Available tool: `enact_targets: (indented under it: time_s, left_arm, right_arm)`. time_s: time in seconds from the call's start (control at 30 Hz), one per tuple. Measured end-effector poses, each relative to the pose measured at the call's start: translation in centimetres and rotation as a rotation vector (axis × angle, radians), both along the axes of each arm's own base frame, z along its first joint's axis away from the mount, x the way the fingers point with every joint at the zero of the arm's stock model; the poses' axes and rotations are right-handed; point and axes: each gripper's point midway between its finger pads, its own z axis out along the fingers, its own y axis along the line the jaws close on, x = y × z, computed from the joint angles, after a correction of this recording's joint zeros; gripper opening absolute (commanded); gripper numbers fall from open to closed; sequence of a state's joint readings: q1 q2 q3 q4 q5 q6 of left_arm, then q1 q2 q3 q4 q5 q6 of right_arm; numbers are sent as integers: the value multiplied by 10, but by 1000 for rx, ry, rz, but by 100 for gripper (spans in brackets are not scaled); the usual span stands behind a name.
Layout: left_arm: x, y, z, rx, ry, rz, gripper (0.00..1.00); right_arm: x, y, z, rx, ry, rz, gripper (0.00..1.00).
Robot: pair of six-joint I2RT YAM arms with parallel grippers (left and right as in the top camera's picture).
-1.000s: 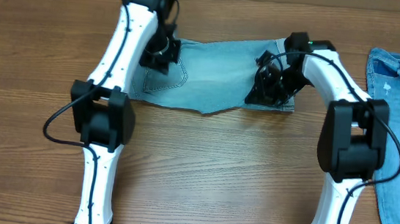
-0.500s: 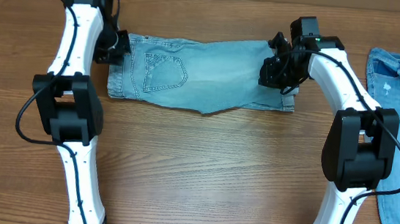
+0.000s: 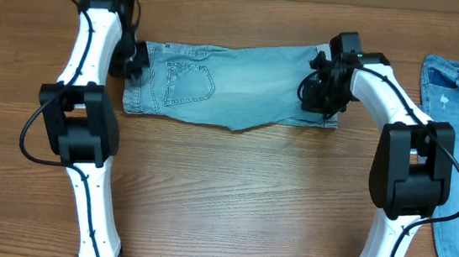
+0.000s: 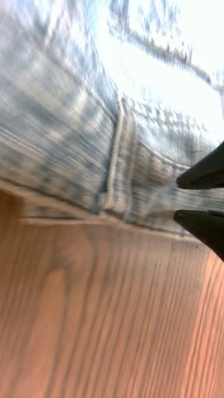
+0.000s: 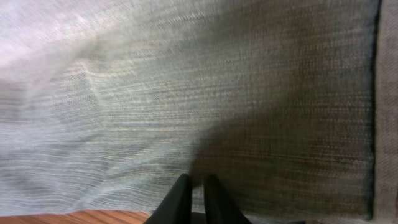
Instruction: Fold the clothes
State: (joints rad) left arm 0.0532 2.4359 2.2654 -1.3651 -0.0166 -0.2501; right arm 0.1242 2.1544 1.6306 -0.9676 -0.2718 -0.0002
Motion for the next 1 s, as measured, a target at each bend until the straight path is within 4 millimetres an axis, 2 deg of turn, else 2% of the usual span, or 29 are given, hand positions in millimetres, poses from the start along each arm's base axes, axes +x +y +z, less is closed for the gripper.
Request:
enact_targets:
  time_s: [0.03, 0.07, 0.1, 0.13, 0.17, 0.23, 0.3, 0.43, 0.53, 0.63, 0.8, 0.9, 1.0]
  left_arm:
    - [6, -1, 21, -7, -34, 2, 21]
    - [13, -4, 43, -21, -79, 2, 27]
    - [17, -6, 61, -35, -115, 1, 41]
    - [18, -9, 79, -53, -144, 4, 68]
    - [16, -12, 95, -66, -165, 4, 75]
    - [6, -15, 108, -84, -154, 4, 83]
    - [-2, -17, 106, -95, -117, 9, 84]
    - [-13, -19, 86, -106, -40, 12, 83]
    - [-18, -20, 71, -111, 7, 14, 82]
    - [-24, -20, 61, -113, 43, 17, 82]
    - [-26, -21, 58, -113, 55, 15, 82]
    - [-25, -21, 58, -114, 52, 15, 82]
    - [-23, -25, 57, -113, 44, 5, 82]
  right_arm:
    - [0, 0, 6, 2, 4, 0, 22]
    - [2, 0, 13, 0, -2, 1, 31]
    - [5, -1, 22, -10, -16, -4, 56]
    - [9, -4, 34, -23, -43, -9, 74]
    - [13, -7, 43, -39, -69, -20, 81]
    - [19, -19, 60, -88, -113, -60, 91]
    - [20, -36, 67, -131, -120, -122, 97]
    - [22, -74, 66, -169, -106, -222, 95]
    - [20, -88, 56, -133, -75, -256, 92]
    - [21, -80, 31, -94, -28, -235, 85]
    - [14, -72, -12, -69, 59, -219, 84]
    - [17, -67, -17, -41, 51, -215, 84]
    - [21, -52, -15, 46, 31, -202, 82]
